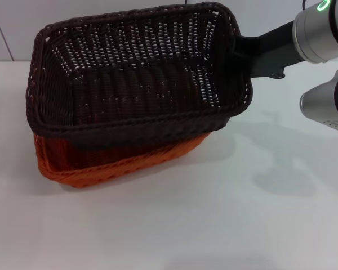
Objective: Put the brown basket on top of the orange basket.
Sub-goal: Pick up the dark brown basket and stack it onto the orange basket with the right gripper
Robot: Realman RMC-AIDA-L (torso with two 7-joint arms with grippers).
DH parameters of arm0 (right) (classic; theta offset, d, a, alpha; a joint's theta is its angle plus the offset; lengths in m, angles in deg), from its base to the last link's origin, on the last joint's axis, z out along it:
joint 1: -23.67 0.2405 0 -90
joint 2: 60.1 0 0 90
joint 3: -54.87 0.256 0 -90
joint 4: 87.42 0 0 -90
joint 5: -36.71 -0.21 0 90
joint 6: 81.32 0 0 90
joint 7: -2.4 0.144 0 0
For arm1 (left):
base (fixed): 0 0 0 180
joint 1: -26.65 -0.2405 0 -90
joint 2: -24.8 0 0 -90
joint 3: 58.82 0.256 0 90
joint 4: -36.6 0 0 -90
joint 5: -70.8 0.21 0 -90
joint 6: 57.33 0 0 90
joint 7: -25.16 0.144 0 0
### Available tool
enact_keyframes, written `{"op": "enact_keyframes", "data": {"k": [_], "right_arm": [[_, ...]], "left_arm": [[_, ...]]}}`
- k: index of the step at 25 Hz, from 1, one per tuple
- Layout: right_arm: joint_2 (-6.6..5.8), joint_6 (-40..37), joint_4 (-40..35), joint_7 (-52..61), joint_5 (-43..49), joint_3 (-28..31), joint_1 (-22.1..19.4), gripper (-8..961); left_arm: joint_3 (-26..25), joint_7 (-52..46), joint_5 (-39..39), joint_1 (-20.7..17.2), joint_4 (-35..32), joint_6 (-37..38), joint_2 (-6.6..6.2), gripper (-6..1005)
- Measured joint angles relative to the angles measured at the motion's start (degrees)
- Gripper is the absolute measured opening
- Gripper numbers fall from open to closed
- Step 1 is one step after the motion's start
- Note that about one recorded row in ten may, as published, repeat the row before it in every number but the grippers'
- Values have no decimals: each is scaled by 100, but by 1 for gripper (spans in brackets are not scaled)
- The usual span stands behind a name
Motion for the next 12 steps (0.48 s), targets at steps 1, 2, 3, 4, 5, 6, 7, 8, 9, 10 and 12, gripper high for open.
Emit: {"op": "enact_keyframes", "data": {"k": [1, 2, 3, 4, 5, 6, 7, 8, 9, 10, 12], "right_arm": [[0, 0, 0, 0, 0, 0, 0, 132], [-1, 13, 44, -55, -4, 1, 5, 132], [0, 32, 87, -125, -16, 7, 7, 132], [-1, 68, 122, -186, -33, 13, 7, 132], [0, 173, 173, -289, -57, 11, -6, 132], [2, 326, 225, -367, -80, -4, -22, 132], [2, 455, 273, -403, -93, -18, -25, 132], [1, 560, 339, -439, -102, -18, -10, 132], [-2, 615, 401, -459, -108, -8, 15, 132], [-10, 617, 476, -466, -110, 23, 67, 132], [-24, 581, 622, -528, -158, 101, 157, 132]], "left_arm": [[0, 0, 0, 0, 0, 0, 0, 844], [8, 0, -1, 1, 0, -1, 2, 844], [17, 1, -2, 0, -2, -2, 5, 844], [25, 1, -3, -2, -3, -4, 6, 844], [30, -6, -5, -5, -4, -8, 6, 844], [30, -6, -5, -5, -4, -8, 6, 844], [31, -16, -7, -5, -4, -10, 6, 844], [32, -24, -7, -5, -3, -11, 6, 844], [33, -29, -9, -4, -1, -12, 6, 844], [34, -31, -11, 3, 2, -18, 6, 844], [34, -32, -12, 9, 1, -22, 5, 844]]}}
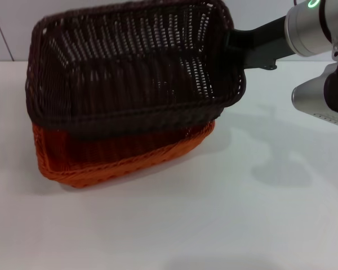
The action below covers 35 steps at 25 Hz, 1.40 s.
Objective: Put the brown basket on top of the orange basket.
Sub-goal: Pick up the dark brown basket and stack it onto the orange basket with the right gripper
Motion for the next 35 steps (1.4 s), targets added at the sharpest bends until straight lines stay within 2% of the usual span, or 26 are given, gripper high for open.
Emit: {"op": "enact_keyframes", "data": {"k": [5, 13, 18, 24, 35], "right_arm": [[3, 11, 415, -460, -261, 279, 172, 131], [11, 36, 745, -812, -433, 408, 250, 131], [8, 377, 1288, -1133, -600, 535, 376, 131], [-4, 585, 1595, -1145, -623, 596, 497, 132], [45, 879, 1545, -1440, -929, 440, 102, 131]], "left_arm": [[9, -1, 0, -1, 42, -7, 0, 844], [24, 41, 3, 29, 43, -17, 0, 844], [27, 54, 3, 72, 52, -18, 0, 844], [24, 56, 2, 98, 50, -26, 0, 844], [17, 28, -10, 102, 31, -160, 0, 844]]}}
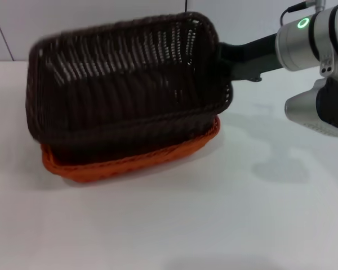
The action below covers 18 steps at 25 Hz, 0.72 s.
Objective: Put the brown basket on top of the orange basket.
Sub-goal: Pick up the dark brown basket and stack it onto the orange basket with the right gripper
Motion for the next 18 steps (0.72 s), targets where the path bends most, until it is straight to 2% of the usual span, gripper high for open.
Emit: {"op": "enact_keyframes", "data": {"k": [6, 11, 17, 18], "right_arm": [[4, 130, -47, -222, -341, -41, -105, 238], [15, 187, -264, -207, -454, -53, -269, 435], [36, 190, -552, -198, -559, -170, -705, 611], [38, 192, -616, -196, -605, -204, -790, 612]], "left_arm": [[1, 34, -1, 89, -2, -25, -4, 844], [-4, 34, 0, 182, -46, -103, -16, 844], [-62, 22, 5, 138, -50, -140, -37, 844], [-67, 19, 5, 120, -50, -150, -41, 844]]}}
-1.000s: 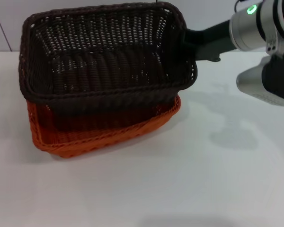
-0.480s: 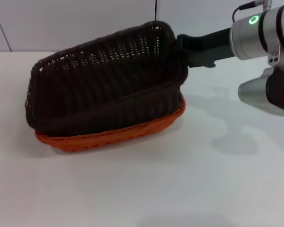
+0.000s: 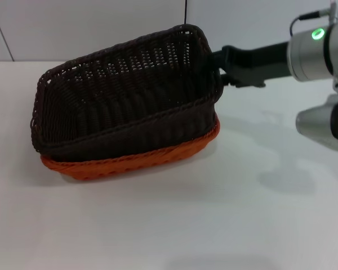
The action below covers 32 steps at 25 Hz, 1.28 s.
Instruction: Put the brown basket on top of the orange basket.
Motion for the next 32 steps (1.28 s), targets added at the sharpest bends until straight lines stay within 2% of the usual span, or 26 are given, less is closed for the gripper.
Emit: {"op": "enact_keyframes", "data": {"k": [5, 11, 16, 18, 21, 24, 28, 32], "right_arm": [[1, 0, -805, 140, -462, -260, -826, 614], [0, 471, -1917, 155, -1911, -206, -1824, 615], [1, 1160, -2613, 442, -4163, 253, -2482, 627], [2, 1408, -2551, 580, -5588, 444, -2776, 634], [11, 1415, -1940, 510, -7822, 637, -3206, 643], [35, 847, -854, 114, -10140, 639, -3598, 652], [37, -1215, 1635, -634, -13038, 288, -3695, 664], [27, -2639, 3877, -620, -14805, -293, -3415, 677]], "left_arm": [[-9, -24, 0, -129, 1, -22, -14, 844], [1, -30, -3, -197, 1, -23, -14, 844], [-15, -53, -2, -260, 1, -23, 1, 844], [-18, -50, -2, -266, -5, -23, 4, 844], [-22, -67, -1, -257, -81, -27, -22, 844], [-288, -520, 0, -262, -130, -114, -43, 844], [-561, -942, 36, -281, -154, -136, -60, 844], [-576, -826, 65, -220, -240, -109, -71, 844]]}}
